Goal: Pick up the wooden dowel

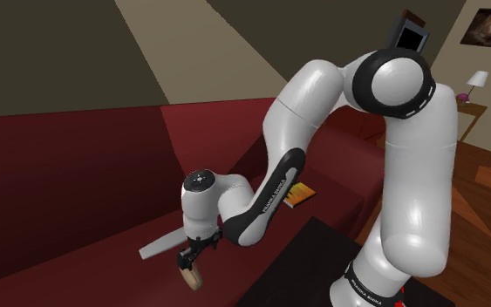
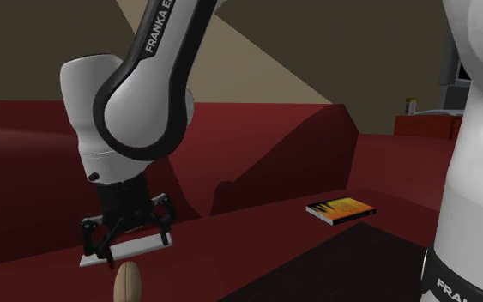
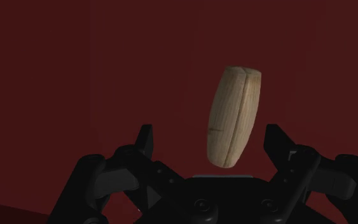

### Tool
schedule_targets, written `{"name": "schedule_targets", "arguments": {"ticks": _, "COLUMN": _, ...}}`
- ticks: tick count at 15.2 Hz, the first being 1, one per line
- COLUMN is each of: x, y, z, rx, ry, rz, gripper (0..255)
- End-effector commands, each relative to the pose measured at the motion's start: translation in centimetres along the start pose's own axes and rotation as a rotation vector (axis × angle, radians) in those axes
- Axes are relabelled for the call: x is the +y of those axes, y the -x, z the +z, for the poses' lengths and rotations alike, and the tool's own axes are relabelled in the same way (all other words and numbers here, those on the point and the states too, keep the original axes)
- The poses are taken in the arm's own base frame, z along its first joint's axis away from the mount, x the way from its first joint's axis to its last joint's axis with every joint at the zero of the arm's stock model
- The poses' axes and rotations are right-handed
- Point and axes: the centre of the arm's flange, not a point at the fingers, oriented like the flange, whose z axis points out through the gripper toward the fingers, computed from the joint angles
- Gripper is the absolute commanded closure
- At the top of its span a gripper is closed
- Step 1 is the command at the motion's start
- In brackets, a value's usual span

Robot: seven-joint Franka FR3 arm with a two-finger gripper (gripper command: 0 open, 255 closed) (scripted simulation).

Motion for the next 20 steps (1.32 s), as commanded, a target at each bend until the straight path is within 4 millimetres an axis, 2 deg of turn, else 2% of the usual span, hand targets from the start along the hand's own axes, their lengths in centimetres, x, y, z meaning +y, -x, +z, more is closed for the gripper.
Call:
{"name": "schedule_targets", "arguments": {"ticks": 1, "x": -1.6, "y": -0.4, "z": 2.2, "rx": 0.000, "ry": 0.000, "rz": 0.003, "gripper": 0}}
{"name": "schedule_targets", "arguments": {"ticks": 3, "x": -3.1, "y": -0.8, "z": 4.1, "rx": 0.000, "ry": 0.000, "rz": 0.006, "gripper": 0}}
{"name": "schedule_targets", "arguments": {"ticks": 10, "x": -3.5, "y": -0.5, "z": 7.8, "rx": 0.000, "ry": 0.000, "rz": 0.006, "gripper": 0}}
{"name": "schedule_targets", "arguments": {"ticks": 12, "x": -3.6, "y": -0.5, "z": 8.1, "rx": 0.000, "ry": 0.000, "rz": 0.006, "gripper": 0}}
{"name": "schedule_targets", "arguments": {"ticks": 13, "x": -3.5, "y": -0.6, "z": 8.1, "rx": 0.000, "ry": 0.000, "rz": 0.006, "gripper": 255}}
{"name": "schedule_targets", "arguments": {"ticks": 20, "x": -3.6, "y": -0.6, "z": 8.1, "rx": 0.000, "ry": 0.000, "rz": 0.006, "gripper": 255}}
